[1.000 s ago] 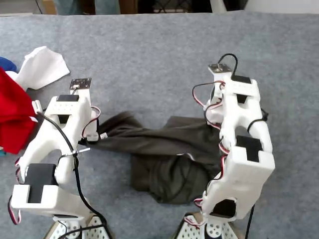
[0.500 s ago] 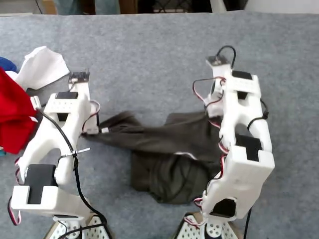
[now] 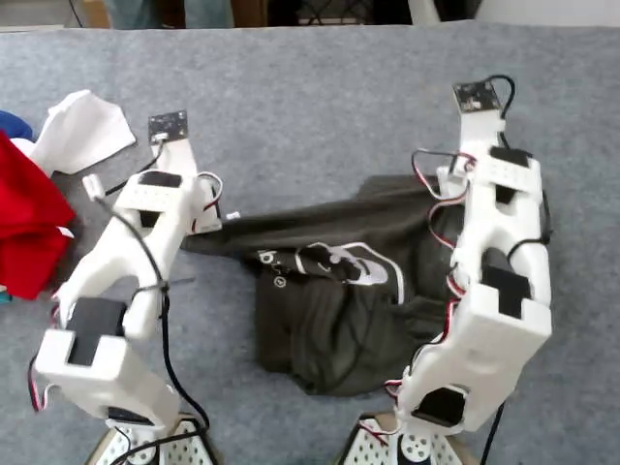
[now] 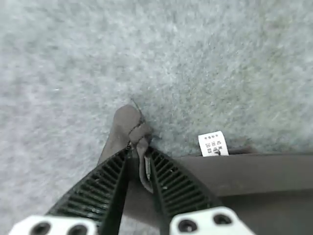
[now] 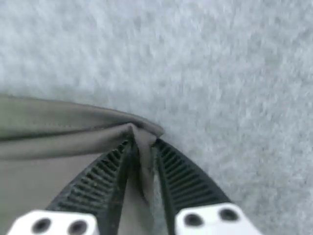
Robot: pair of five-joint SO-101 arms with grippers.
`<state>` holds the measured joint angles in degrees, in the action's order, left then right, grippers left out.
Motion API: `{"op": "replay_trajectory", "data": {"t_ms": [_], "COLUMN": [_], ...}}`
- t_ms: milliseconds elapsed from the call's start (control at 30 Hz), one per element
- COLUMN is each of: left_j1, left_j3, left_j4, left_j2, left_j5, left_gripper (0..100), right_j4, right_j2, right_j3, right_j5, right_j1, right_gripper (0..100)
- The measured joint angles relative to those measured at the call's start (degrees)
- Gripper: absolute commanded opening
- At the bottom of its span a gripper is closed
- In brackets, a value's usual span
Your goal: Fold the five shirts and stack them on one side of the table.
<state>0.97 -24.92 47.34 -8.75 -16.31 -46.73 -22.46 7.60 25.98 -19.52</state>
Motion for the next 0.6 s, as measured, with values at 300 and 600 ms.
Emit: {"op": "replay_trajectory", "data": {"t_ms": [300,600], "left_j1": [0.0,-0.09], "left_j3": [11.43,13.89], "left_j4": [6.15,7.21], "left_j2": [-7.21,-7.47], "left_j5": [-0.26,-0.26], "left_gripper": [3,3], "right_j4": [-12.4,-9.58], "right_j2": [8.53,14.07], "right_j3": [3.6,19.69], "right_j5": [1.49,-4.92], "right_j1": [-5.36,2.02], "right_gripper": [30.4,3.1]}}
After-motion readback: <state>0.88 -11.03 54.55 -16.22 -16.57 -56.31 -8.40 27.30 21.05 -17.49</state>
